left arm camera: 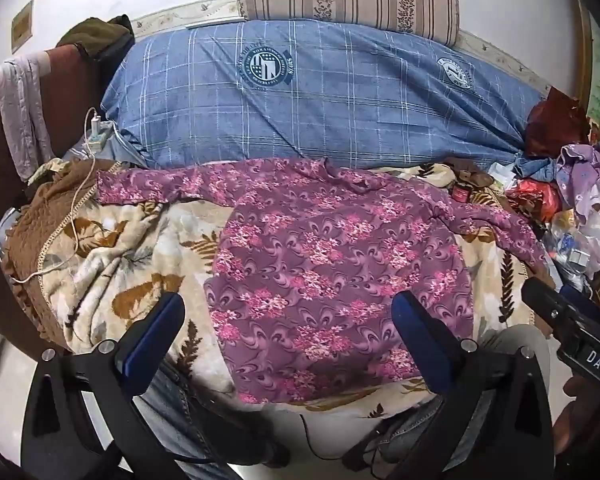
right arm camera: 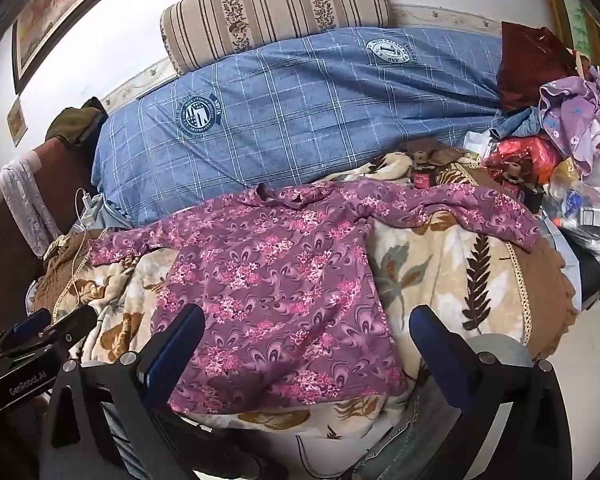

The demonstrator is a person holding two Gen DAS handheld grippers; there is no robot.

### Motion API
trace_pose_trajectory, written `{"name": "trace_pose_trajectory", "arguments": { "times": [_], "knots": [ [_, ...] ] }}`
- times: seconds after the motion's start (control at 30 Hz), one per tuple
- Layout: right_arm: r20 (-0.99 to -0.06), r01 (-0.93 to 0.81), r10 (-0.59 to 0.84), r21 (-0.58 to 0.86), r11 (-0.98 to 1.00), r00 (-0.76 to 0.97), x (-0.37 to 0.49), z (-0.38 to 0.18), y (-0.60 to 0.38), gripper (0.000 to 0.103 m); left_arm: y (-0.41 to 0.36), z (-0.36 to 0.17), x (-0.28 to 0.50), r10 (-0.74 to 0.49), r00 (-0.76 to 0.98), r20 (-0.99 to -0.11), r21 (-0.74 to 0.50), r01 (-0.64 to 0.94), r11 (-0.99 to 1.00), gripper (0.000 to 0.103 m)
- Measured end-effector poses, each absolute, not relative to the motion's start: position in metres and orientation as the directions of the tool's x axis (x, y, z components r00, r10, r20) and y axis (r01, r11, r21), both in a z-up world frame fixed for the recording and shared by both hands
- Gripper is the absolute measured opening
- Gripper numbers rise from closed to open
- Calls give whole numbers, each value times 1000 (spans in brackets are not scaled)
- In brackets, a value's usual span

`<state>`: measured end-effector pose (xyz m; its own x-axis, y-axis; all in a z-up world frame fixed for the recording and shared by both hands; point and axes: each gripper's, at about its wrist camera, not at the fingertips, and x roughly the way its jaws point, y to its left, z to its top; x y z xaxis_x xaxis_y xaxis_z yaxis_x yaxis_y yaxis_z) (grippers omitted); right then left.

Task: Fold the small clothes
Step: 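Lower both grippers onto the purple floral shirt hem and close them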

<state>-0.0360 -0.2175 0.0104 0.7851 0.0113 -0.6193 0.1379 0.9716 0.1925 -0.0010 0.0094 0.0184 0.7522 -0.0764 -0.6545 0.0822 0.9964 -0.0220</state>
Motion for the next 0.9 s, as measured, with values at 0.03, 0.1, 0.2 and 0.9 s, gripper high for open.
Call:
{"name": "trace_pose_trajectory", "arguments": {
  "times": [0.03, 0.1, 0.2, 0.9],
  "knots": [
    [-620, 137, 11, 190, 972, 785, -36, 11, -217, 103, 9, 18, 0, -75, 752, -655, -22, 80, 997, 103],
    [-623, 131, 14, 187, 974, 782, -34, 10, -216, 103, 9, 18, 3, -70, 750, -658, -19, 76, 997, 103],
    [-624, 124, 18, 183, 975, 781, -34, 8, -218, 103, 18, 14, 7, -76, 744, -664, -34, 72, 997, 103],
    [-711, 97, 60, 178, 979, 701, 2, -40, -232, 88, 76, -46, 46, -36, 643, -765, -81, -41, 996, 103]
  ]
}}
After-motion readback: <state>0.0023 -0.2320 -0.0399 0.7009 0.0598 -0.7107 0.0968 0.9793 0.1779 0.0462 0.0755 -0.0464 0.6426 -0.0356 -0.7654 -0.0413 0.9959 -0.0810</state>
